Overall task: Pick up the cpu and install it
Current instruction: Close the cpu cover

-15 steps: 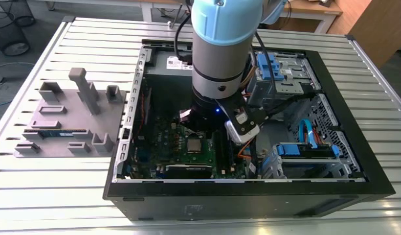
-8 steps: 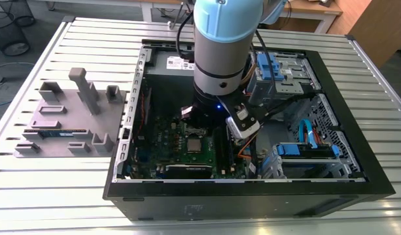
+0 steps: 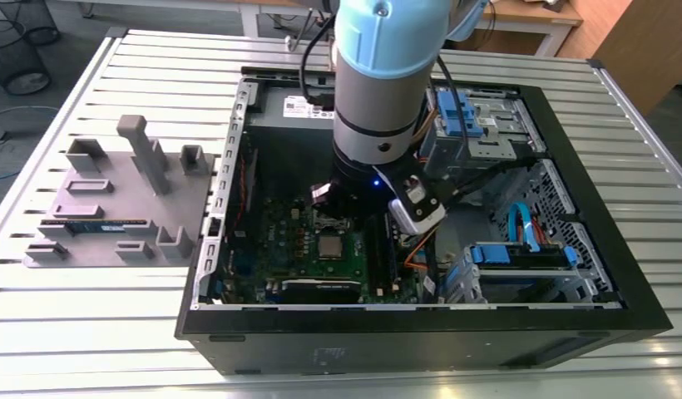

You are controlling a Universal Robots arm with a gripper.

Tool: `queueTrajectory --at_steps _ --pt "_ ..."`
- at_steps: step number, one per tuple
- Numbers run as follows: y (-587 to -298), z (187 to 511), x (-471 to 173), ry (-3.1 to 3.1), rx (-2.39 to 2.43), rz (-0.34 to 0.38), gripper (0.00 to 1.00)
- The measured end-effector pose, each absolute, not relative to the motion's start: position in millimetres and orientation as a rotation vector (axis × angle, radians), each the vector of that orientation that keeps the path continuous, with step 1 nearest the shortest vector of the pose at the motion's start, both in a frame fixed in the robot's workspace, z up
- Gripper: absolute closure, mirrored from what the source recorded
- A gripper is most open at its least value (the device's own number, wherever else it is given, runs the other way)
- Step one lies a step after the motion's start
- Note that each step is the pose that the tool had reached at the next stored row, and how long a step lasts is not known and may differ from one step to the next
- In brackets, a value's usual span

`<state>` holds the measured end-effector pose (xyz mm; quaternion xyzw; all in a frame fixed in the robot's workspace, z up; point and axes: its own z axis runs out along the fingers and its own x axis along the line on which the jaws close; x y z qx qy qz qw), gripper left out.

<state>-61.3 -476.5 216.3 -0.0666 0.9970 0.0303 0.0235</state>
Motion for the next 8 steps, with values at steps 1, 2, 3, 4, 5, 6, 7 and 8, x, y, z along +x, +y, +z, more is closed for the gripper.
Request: queueTrajectory --at_steps 1,2,3,4,5,6,7,8 --pt "-475.5 216.0 -61.3 3.086 -0.211 0.094 0.89" --pt "-474.2 215.5 -61.4 3.086 -0.216 0.095 0.89" --pt "-473.0 215.1 -61.3 3.085 -0.221 0.095 0.89" --pt "-471.8 214.8 -61.3 3.085 -0.225 0.095 0.89" --pt "-470.7 214.4 -61.3 3.085 -0.230 0.096 0.89" --pt "-469.9 214.0 -61.2 3.085 -0.235 0.097 0.89" --pt "-469.0 213.6 -61.2 3.084 -0.239 0.098 0.89" --pt "-468.3 213.2 -61.1 3.084 -0.244 0.098 0.89"
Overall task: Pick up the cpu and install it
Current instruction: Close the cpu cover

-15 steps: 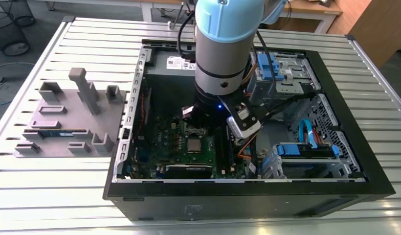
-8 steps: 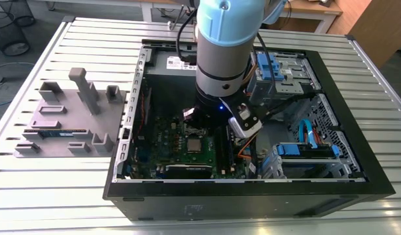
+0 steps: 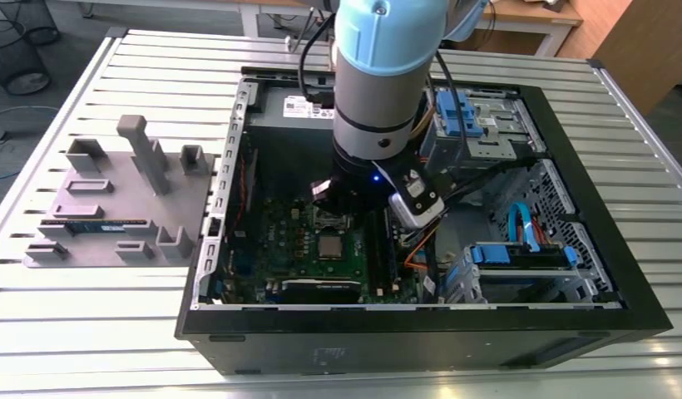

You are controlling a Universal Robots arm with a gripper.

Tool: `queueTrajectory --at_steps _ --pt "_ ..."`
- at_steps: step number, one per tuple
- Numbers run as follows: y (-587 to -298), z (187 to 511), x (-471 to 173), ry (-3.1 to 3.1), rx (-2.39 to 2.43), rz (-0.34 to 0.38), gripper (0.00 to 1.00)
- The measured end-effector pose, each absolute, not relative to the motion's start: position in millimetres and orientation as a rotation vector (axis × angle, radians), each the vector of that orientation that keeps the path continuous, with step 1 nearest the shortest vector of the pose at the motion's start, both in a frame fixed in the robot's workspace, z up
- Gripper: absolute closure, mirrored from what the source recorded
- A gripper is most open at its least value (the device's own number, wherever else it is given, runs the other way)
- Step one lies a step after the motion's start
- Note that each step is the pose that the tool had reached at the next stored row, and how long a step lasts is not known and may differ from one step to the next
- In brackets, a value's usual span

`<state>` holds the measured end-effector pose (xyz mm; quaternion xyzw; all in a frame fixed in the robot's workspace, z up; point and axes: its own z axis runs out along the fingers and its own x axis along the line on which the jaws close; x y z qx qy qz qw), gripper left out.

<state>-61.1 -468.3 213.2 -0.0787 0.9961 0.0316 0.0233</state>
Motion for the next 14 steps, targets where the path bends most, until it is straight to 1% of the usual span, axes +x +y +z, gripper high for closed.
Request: queueTrajectory --at_steps 14 --pt "-466.0 212.3 -58.9 3.083 -0.259 0.100 0.89"
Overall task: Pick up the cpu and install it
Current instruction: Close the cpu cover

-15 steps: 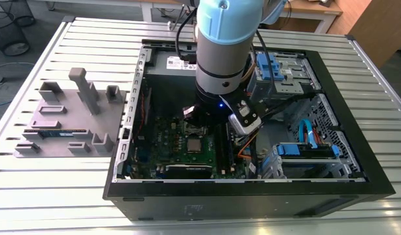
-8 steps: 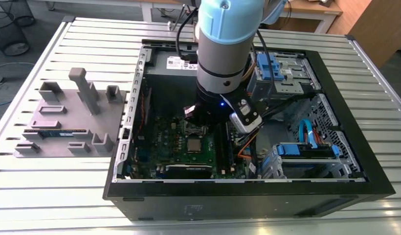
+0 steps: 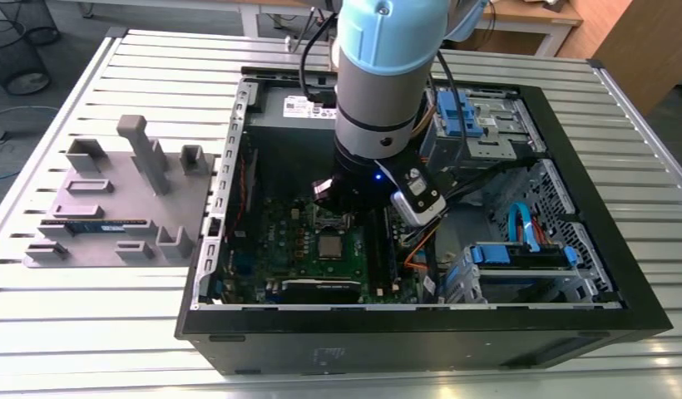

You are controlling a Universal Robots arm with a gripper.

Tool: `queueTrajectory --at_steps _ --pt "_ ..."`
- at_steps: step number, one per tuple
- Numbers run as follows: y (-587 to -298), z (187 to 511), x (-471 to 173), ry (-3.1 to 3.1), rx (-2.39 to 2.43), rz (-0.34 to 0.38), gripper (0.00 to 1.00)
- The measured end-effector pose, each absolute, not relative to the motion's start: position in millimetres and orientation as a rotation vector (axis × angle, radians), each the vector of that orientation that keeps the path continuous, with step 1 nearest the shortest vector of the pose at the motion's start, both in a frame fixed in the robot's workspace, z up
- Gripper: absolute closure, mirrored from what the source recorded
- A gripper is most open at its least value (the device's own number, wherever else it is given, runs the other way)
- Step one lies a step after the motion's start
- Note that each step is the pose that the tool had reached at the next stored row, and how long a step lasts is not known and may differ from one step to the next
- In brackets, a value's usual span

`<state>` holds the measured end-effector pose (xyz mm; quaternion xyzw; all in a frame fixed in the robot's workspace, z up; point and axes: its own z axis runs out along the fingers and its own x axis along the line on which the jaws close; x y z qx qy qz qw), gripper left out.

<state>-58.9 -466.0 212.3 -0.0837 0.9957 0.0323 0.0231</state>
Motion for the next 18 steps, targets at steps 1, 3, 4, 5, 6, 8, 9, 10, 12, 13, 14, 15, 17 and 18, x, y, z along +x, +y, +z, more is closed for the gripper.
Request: queueTrajectory --at_steps 1,3,4,5,6,8,9,10,12,13,14,15,17,18 --pt "-466.0 212.4 -58.9 3.083 -0.259 0.100 0.89" --pt "-466.0 212.4 -58.9 3.083 -0.259 0.100 0.89" --pt "-466.0 212.5 -58.9 3.083 -0.259 0.100 0.89" --pt "-466.0 212.6 -58.9 3.083 -0.259 0.100 0.89" --pt "-466.1 212.6 -58.9 3.083 -0.259 0.100 0.89" --pt "-466.2 212.6 -58.9 3.083 -0.259 0.100 0.89" --pt "-466.4 212.6 -58.9 3.083 -0.259 0.100 0.89" --pt "-466.6 212.6 -58.9 3.083 -0.259 0.100 0.89" --pt "-466.6 212.6 -58.9 3.083 -0.259 0.100 0.89" --pt "-466.6 212.6 -58.9 3.083 -0.259 0.100 0.89" --pt "-466.7 212.5 -58.9 3.083 -0.259 0.100 0.89" --pt "-466.7 212.6 -58.9 3.083 -0.259 0.100 0.89" --pt "-466.7 212.5 -58.9 3.080 -0.259 0.100 0.89" --pt "-466.7 212.5 -58.9 3.077 -0.259 0.099 0.89"
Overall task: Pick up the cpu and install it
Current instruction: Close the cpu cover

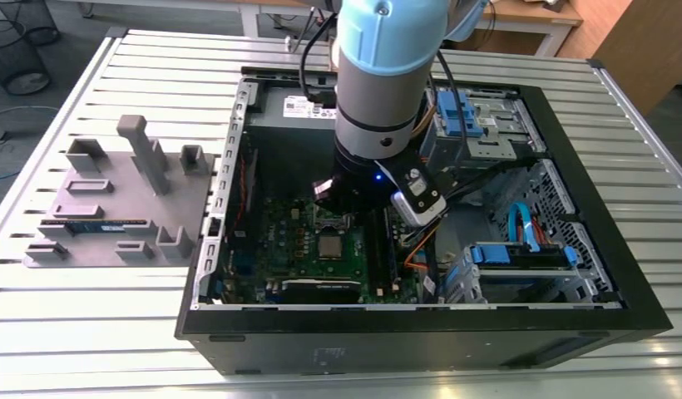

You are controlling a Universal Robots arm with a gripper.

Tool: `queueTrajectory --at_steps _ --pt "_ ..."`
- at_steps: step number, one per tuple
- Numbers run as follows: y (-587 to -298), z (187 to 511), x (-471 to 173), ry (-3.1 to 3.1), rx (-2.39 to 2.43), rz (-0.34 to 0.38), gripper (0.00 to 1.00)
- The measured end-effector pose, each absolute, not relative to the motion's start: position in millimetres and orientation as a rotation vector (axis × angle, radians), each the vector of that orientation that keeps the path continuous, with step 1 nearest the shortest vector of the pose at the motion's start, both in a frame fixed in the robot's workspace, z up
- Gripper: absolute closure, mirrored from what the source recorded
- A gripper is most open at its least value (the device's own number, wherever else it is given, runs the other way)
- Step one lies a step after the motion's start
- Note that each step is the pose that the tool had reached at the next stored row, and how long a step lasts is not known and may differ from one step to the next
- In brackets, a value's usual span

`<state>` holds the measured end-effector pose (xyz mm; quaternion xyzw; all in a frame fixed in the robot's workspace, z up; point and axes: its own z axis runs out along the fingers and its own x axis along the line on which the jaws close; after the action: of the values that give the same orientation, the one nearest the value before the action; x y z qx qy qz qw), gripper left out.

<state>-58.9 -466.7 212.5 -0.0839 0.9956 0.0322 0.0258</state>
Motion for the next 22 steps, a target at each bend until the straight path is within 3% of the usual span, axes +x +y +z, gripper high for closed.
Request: queueTrajectory --at_steps 22 --pt "-466.7 221.7 -58.9 3.073 -0.259 0.099 0.89"
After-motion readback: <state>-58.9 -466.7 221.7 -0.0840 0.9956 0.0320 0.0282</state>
